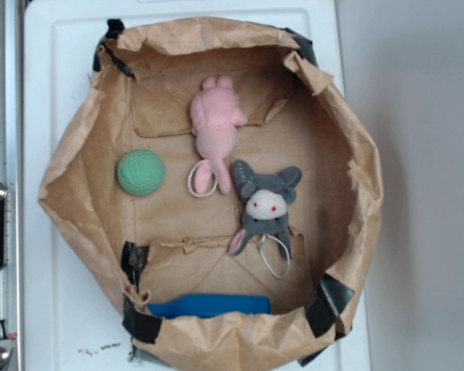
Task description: Grab the green ball.
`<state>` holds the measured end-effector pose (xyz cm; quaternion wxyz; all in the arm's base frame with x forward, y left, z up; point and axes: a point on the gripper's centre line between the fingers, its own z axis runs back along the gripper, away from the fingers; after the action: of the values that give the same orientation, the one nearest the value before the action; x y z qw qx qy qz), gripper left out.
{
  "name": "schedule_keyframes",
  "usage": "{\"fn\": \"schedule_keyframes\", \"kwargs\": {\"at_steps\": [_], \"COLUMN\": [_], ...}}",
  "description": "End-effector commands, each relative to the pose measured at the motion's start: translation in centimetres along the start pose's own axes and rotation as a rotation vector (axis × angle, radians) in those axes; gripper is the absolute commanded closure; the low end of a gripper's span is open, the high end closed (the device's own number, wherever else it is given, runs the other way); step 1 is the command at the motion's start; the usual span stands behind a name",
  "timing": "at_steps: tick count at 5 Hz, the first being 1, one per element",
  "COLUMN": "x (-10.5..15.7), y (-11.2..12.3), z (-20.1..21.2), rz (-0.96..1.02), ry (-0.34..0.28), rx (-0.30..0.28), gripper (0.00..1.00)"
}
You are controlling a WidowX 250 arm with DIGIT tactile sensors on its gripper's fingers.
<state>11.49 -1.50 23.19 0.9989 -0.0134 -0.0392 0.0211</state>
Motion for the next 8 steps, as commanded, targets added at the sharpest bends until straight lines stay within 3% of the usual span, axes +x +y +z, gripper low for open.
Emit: {"fn": "schedule_keyframes", "kwargs": {"at_steps": [1, 2, 3, 4, 8], "x": [6.2, 8.6, 11.4, 13.2, 13.2], "y": [1.3, 1.9, 2.9, 4.2, 4.2], "z": [-0.3, -0.5, -1.1, -3.7, -3.7], "rz": [0.000, -0.055, -0.241, -0.420, -0.420], "ry": [-0.054, -0.060, -0.090, -0.050, -0.050], "rx": [0.022, 0.032, 0.041, 0.075, 0.075], "gripper": [0.00, 0.00, 0.00, 0.00, 0.00]}}
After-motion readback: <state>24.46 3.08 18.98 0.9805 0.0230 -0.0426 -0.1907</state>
